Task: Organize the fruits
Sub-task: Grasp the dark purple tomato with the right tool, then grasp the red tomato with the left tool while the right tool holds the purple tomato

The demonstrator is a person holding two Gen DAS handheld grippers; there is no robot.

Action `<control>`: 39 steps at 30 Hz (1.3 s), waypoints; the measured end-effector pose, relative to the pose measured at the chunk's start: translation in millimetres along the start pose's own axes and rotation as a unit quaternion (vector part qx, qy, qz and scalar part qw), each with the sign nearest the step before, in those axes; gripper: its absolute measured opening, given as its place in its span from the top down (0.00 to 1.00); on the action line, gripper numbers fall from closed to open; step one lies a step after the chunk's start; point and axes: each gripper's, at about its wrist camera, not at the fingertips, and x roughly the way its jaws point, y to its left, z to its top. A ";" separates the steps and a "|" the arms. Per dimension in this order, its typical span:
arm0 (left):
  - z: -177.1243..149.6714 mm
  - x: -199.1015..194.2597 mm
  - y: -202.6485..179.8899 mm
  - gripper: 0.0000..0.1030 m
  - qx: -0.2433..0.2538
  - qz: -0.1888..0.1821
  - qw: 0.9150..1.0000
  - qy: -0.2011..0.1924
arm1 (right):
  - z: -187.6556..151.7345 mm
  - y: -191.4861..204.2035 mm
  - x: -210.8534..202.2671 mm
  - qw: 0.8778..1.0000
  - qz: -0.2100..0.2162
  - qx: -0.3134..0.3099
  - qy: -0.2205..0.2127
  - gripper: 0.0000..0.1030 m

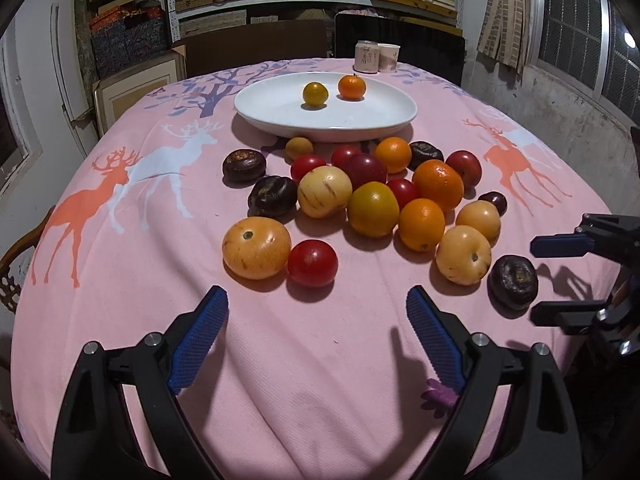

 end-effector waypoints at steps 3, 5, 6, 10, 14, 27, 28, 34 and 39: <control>1.7 3.5 -0.6 0.14 -0.005 0.007 1.000 0.000 | -1.9 4.1 12.1 1.000 -0.013 -0.008 0.009 0.54; 3.0 7.9 0.1 0.14 -0.016 0.004 1.000 0.003 | -3.8 4.9 15.7 1.000 -0.024 -0.010 0.009 0.59; 4.0 10.1 0.4 0.14 -0.022 0.001 1.000 0.005 | -4.0 4.8 14.0 1.000 -0.024 -0.009 0.005 0.60; 7.0 14.4 -0.1 0.25 -0.038 -0.016 0.999 0.003 | -6.5 -2.9 8.7 1.000 -0.023 0.005 -0.003 0.60; 9.3 19.3 -5.3 0.43 -0.041 -0.034 0.999 0.004 | -9.0 -10.0 10.0 1.000 -0.021 0.019 -0.003 0.60; 28.2 41.0 -5.8 0.50 -0.038 -0.011 0.999 0.006 | -9.9 -11.3 10.2 1.000 -0.018 0.016 -0.009 0.59; 28.2 41.9 -4.6 0.50 -0.040 -0.013 0.999 0.008 | -10.0 -11.4 10.1 1.000 -0.018 0.017 -0.010 0.59; 22.8 39.5 -3.5 0.72 -0.035 -0.032 0.999 0.003 | -10.0 -11.5 9.4 1.000 -0.019 0.018 -0.012 0.59; 16.4 34.5 -4.4 0.72 -0.032 -0.035 0.999 0.000 | -10.7 -12.6 5.5 0.999 -0.017 0.020 -0.018 0.60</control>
